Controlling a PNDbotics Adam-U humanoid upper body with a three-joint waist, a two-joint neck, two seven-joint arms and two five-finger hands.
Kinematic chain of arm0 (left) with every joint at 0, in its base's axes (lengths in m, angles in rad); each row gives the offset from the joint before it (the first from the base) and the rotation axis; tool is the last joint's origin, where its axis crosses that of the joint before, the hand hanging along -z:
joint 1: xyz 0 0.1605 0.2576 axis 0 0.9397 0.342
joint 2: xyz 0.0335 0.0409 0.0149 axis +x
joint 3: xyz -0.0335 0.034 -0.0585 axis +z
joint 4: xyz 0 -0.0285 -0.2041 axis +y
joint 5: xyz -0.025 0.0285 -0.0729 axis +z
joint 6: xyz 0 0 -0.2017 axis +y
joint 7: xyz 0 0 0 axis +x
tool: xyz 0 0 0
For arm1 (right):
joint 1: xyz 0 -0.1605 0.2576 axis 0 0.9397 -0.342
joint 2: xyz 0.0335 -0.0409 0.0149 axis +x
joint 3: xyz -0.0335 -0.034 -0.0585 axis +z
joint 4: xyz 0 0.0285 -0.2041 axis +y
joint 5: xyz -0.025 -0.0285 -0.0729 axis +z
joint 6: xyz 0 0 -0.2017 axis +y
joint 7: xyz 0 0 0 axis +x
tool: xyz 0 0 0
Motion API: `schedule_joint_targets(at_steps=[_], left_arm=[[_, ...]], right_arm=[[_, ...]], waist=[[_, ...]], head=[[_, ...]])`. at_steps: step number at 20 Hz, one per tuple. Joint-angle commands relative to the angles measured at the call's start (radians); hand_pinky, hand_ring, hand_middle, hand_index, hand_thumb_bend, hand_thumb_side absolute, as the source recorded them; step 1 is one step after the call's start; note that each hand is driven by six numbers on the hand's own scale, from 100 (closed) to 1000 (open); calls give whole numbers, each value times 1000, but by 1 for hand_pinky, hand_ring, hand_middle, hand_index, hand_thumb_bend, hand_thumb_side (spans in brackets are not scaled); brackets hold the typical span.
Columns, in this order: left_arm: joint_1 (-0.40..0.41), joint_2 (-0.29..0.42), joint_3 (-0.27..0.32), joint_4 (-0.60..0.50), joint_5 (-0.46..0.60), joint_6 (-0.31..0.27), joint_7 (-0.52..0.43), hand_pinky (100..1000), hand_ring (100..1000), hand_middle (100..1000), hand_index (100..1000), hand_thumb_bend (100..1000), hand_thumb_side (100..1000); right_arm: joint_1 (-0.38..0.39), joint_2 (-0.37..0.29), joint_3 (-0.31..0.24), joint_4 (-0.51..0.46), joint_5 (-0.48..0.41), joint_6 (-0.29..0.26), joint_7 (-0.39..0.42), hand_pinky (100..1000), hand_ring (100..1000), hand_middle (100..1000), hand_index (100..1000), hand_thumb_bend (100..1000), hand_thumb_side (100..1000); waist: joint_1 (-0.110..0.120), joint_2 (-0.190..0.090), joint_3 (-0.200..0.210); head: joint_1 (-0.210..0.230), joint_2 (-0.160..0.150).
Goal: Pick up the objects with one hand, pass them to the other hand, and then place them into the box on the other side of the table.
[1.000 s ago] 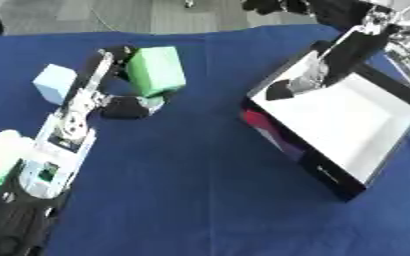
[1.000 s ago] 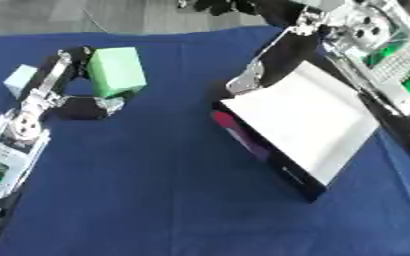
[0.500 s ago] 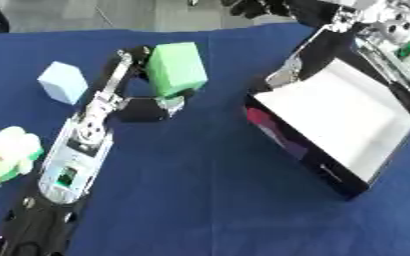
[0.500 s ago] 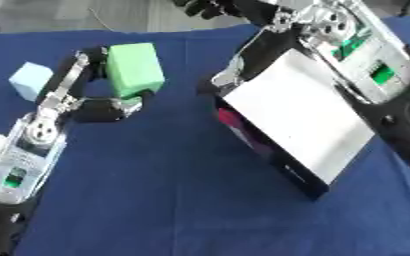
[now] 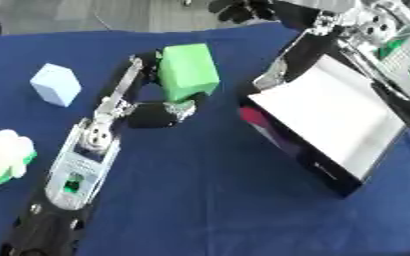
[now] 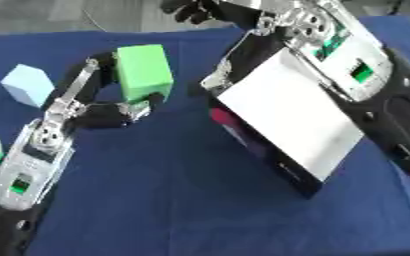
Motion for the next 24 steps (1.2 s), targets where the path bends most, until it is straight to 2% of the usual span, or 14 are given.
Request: schedule_joint_targets(at_steps=[1,12,24], left_arm=[[-10,-15,-3,-5,27,-5,-4,652,638,435,576,100,245],[-11,-59,-14,0,80,-29,14,649,635,433,578,100,278],[-10,-66,-21,0,50,-42,16,648,634,431,574,100,253]], right_arm=[[-20,-6,-4,-2,-6,0,14,940,917,894,907,648,100],[-28,27,13,46,25,-5,61,939,917,889,904,646,100],[-23,48,13,90,21,7,55,938,914,871,895,639,100]], waist=[[9,-39,2],[4,-23,38],[-4,-9,62]], head=[[-6,5],[-4,-15],[-15,-35]])
